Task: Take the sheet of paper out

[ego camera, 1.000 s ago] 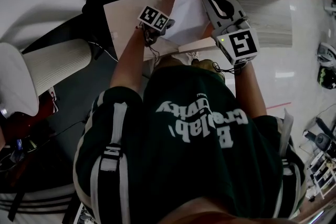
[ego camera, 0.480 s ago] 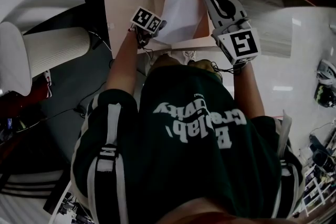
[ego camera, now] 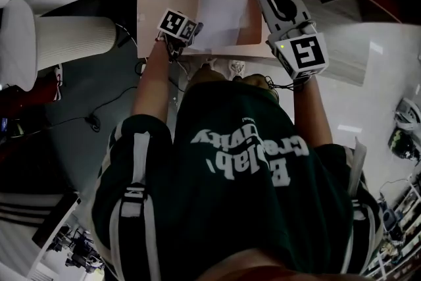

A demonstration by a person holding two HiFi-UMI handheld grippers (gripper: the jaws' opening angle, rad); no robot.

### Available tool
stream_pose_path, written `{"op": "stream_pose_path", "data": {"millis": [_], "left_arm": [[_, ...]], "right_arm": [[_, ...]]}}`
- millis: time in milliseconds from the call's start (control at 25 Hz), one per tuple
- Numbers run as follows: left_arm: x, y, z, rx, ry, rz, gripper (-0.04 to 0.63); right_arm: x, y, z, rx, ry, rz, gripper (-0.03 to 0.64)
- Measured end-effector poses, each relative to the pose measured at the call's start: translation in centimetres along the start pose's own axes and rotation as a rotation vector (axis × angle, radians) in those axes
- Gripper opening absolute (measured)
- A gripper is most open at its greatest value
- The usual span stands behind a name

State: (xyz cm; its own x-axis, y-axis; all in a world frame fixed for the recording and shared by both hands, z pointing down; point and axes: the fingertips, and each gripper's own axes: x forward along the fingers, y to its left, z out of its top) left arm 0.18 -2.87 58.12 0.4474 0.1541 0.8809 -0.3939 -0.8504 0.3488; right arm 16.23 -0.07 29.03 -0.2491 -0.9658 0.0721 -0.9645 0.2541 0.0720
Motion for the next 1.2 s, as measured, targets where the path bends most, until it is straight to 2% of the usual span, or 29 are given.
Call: {"op": "stream_pose_path", "data": {"millis": [200, 440, 600, 760, 880, 1200], "left_arm": [[-1.7, -0.7, 0.0, -0.017, -0.075, 0.044, 0.018], [-3.9, -1.9, 0.4, 0.034, -0.128, 0.138, 0.018], [-5.1, -2.9, 0.5, 0.046, -0.158, 0.189, 0.018], [-7.4, -3.5, 0.8, 0.061, -0.206, 0.257, 0.018], [-9.5, -4.2, 1.5, 0.090, -0.250, 0.322, 0.018], [-13.3, -7.1, 4.0, 0.163, -0.383, 0.436, 0.018]], "right_arm": [[-0.6, 0.6, -0.3, -0.009, -0.006, 0.047, 0.035], [-1.5, 1.3, -0.8, -0.012, -0.018, 0.073, 0.035], [-2.2, 1.3, -1.5, 0.001, 0.039, 0.068, 0.035], [-2.0, 1.7, -0.5, 0.002, -0.034, 0.083, 0.035], [-2.0, 2.1, -0.4, 0.000, -0.053, 0.088, 0.035], [-3.5, 2.1, -1.2, 0.036, 0.038, 0.038, 0.035]]}}
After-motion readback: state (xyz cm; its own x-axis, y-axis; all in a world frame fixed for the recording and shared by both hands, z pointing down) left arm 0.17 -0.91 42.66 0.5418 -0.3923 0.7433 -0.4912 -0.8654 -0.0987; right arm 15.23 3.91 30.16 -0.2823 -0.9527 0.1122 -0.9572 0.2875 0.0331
